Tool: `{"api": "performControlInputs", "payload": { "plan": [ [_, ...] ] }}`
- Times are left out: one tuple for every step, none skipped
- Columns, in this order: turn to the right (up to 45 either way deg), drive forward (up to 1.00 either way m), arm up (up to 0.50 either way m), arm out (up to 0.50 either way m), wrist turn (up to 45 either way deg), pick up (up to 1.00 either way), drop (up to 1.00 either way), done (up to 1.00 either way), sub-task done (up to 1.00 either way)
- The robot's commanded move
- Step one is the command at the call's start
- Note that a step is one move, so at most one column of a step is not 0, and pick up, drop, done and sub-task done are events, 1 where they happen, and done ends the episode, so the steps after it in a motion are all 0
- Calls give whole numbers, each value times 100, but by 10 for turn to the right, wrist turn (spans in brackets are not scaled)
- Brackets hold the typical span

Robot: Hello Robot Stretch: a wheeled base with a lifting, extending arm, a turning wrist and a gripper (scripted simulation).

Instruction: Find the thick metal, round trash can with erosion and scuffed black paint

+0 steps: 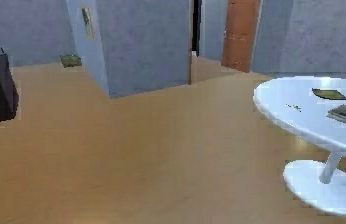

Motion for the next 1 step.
{"api": "performControlInputs", "payload": {
  "plan": [
    [0, 100, 0, 0, 0, 0, 0, 0, 0]
  ]
}}
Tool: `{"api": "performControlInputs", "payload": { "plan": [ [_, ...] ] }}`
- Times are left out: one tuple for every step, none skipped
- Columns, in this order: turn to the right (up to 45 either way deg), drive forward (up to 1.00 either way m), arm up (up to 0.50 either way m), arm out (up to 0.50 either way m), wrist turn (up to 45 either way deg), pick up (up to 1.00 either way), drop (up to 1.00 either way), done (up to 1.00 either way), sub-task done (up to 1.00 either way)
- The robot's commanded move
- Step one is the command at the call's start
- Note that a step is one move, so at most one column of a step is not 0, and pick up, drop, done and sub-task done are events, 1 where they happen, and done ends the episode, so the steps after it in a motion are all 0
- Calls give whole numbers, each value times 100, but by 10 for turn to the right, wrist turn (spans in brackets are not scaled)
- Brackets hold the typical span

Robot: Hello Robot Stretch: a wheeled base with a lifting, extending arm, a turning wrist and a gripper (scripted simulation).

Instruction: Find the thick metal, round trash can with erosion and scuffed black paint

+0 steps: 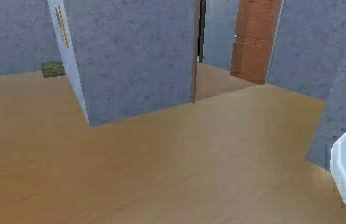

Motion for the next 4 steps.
{"api": "performControlInputs", "payload": {
  "plan": [
    [0, 30, 0, 0, 0, 0, 0, 0, 0],
    [120, 0, 0, 0, 0, 0, 0, 0, 0],
    [0, 90, 0, 0, 0, 0, 0, 0, 0],
    [90, 0, 0, 0, 0, 0, 0, 0, 0]
  ]
}}
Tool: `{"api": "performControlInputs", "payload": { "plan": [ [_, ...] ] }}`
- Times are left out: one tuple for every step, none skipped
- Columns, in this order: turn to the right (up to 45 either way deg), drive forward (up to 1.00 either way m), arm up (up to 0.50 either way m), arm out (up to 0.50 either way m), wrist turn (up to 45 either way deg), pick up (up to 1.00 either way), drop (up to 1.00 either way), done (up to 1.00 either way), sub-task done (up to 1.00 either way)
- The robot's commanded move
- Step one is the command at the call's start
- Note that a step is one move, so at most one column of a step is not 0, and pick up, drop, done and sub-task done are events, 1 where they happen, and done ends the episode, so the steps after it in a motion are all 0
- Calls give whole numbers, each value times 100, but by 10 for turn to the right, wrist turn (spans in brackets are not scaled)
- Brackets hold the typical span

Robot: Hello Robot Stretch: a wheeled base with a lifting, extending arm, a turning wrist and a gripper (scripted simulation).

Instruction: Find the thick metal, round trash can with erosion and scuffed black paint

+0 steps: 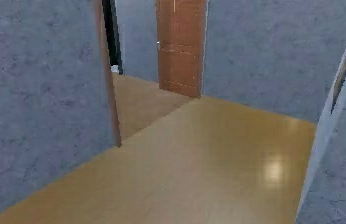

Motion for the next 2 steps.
{"api": "performControlInputs", "payload": {
  "plan": [
    [0, 100, 0, 0, 0, 0, 0, 0, 0],
    [0, 90, 0, 0, 0, 0, 0, 0, 0]
  ]
}}
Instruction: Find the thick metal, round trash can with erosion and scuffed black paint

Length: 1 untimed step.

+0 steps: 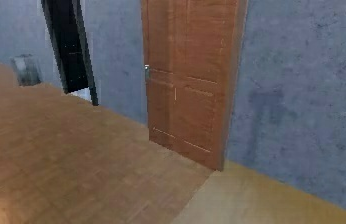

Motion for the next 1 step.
{"api": "performControlInputs", "payload": {
  "plan": [
    [-30, 0, 0, 0, 0, 0, 0, 0, 0]
  ]
}}
